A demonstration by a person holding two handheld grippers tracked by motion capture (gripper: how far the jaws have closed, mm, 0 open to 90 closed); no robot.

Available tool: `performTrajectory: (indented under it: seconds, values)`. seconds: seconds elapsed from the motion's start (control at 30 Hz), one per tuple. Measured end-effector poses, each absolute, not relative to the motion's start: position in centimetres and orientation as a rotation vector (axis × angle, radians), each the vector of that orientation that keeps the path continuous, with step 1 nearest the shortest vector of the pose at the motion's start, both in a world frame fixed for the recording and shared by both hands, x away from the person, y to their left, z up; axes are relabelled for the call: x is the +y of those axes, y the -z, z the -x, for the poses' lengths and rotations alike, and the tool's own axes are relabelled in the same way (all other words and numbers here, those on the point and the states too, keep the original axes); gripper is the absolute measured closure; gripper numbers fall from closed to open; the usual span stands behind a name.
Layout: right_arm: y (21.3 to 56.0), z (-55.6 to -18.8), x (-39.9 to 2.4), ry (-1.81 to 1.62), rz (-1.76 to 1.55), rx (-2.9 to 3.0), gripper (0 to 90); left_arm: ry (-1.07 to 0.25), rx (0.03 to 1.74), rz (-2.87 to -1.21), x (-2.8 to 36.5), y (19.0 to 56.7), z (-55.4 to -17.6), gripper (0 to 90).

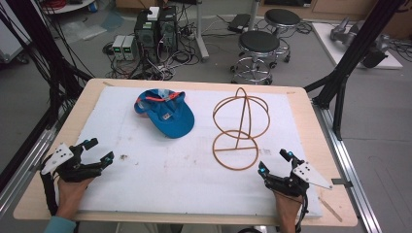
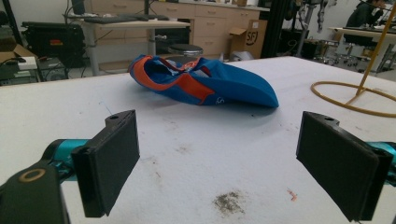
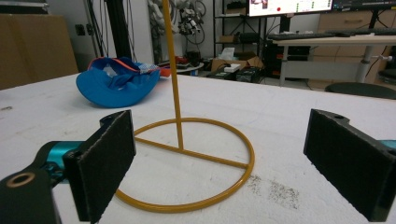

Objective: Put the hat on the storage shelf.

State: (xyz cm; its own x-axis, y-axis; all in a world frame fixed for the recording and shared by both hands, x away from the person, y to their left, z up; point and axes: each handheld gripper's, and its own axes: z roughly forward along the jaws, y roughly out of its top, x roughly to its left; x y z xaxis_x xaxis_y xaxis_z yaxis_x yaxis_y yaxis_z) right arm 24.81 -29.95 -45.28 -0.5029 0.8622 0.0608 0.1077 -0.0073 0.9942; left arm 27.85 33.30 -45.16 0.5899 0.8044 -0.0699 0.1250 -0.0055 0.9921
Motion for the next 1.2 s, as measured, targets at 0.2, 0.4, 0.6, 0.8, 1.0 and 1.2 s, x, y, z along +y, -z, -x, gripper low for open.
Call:
performTrajectory:
  seconds: [0.2,0.4,0.6,0.8,1.0,1.2]
  values:
    - [45.3,-24.8,-30.0,-1.581,-1.005,1.658,8.0,-0.638,0.827,-1.502,33.3,45.2,-27.9,13.5]
    - [45.3,-24.7,-30.0,-1.587,-1.006,1.655,8.0,-0.643,0.809,-1.512,33.3,45.1,-27.8,13.8]
    - [45.3,-24.8,-30.1,-1.584,-1.007,1.655,8.0,-0.628,0.818,-1.51,33.4,45.1,-27.9,13.7]
    - [45.3,-24.8,-30.0,-1.583,-1.016,1.662,8.0,-0.609,0.839,-1.512,33.4,45.1,-28.2,13.8]
    - [45.3,-24.9,-30.0,-1.579,-1.014,1.667,8.0,-0.559,0.884,-1.55,33.9,44.6,-28.6,14.0]
    - [45.3,-25.0,-30.0,-1.576,-1.019,1.673,8.0,-0.546,0.847,-1.573,34.3,42.0,-29.5,14.0]
